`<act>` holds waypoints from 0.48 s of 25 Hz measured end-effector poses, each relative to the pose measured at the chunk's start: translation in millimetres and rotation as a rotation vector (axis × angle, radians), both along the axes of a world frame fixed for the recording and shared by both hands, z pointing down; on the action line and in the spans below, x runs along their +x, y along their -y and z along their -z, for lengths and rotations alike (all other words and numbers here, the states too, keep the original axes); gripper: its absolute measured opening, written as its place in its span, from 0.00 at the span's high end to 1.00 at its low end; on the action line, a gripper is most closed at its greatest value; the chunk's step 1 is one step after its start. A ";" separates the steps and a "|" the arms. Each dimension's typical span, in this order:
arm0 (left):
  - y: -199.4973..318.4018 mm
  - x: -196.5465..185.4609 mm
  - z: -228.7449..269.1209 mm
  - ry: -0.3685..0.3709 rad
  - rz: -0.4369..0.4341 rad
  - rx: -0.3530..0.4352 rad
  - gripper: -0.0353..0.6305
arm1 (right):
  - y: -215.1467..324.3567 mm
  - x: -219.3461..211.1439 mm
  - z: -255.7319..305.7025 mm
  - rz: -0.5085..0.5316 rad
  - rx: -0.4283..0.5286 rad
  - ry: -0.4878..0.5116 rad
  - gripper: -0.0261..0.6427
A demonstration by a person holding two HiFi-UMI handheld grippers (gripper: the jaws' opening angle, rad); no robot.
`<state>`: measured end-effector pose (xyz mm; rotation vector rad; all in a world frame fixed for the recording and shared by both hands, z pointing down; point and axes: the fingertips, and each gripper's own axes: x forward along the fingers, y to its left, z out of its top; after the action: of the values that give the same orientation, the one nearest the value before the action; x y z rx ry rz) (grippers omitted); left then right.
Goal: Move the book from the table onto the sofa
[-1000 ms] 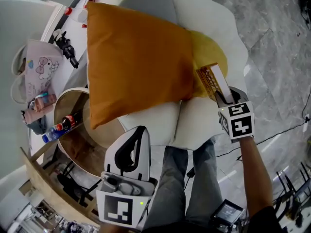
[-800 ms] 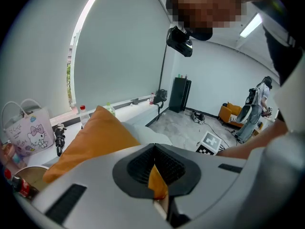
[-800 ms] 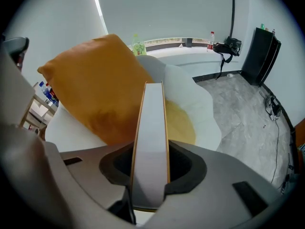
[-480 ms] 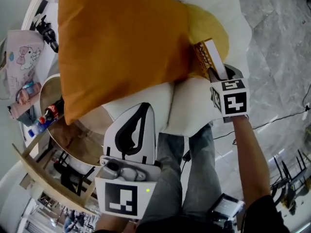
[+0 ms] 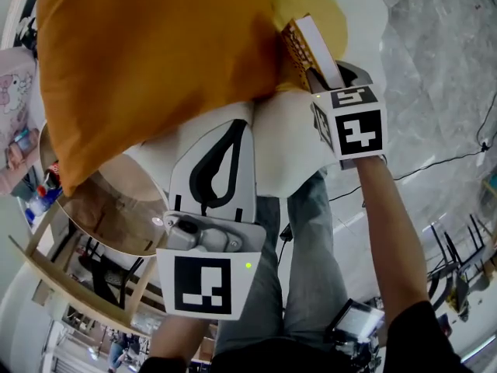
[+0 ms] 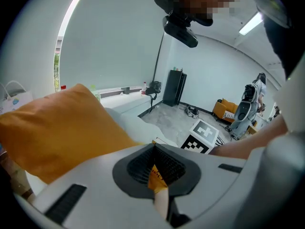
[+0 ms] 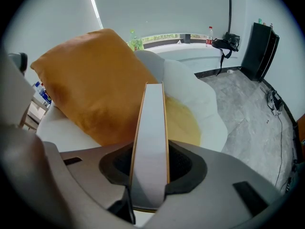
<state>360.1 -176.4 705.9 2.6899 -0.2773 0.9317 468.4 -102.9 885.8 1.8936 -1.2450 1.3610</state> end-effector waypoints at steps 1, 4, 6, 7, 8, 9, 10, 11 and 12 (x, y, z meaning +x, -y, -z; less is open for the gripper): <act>-1.5 -0.4 -1.7 0.002 -0.003 -0.001 0.94 | -1.3 -1.4 -0.2 0.002 0.002 0.007 0.74; -3.5 1.5 -7.4 0.004 -0.025 0.005 0.94 | -0.5 1.0 0.4 0.006 0.019 0.011 0.74; -3.8 -0.4 -9.9 0.013 -0.026 0.004 0.94 | 2.1 1.7 0.9 0.004 0.029 0.008 0.73; -3.8 -1.2 -10.3 0.016 -0.024 0.003 0.94 | 3.0 2.2 0.3 0.003 0.031 0.006 0.73; -4.1 -1.3 -10.2 0.016 -0.024 0.002 0.94 | 3.3 3.0 -0.3 0.002 0.029 0.005 0.73; -4.9 -0.9 -9.4 0.015 -0.026 -0.001 0.94 | 2.9 3.8 -0.4 0.002 0.027 0.007 0.72; -5.9 0.2 -7.8 0.012 -0.030 -0.004 0.94 | 2.5 4.3 0.2 0.003 0.026 0.012 0.72; -6.6 1.7 -5.4 0.008 -0.033 -0.007 0.94 | 2.5 4.1 1.4 0.007 0.029 0.021 0.72; -6.9 3.7 -2.6 0.004 -0.036 -0.007 0.94 | 2.9 3.5 2.9 0.013 0.033 0.031 0.71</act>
<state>363.7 -169.6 708.5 2.6958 -0.2272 0.9465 471.9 -105.8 882.9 1.8905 -1.3001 1.3755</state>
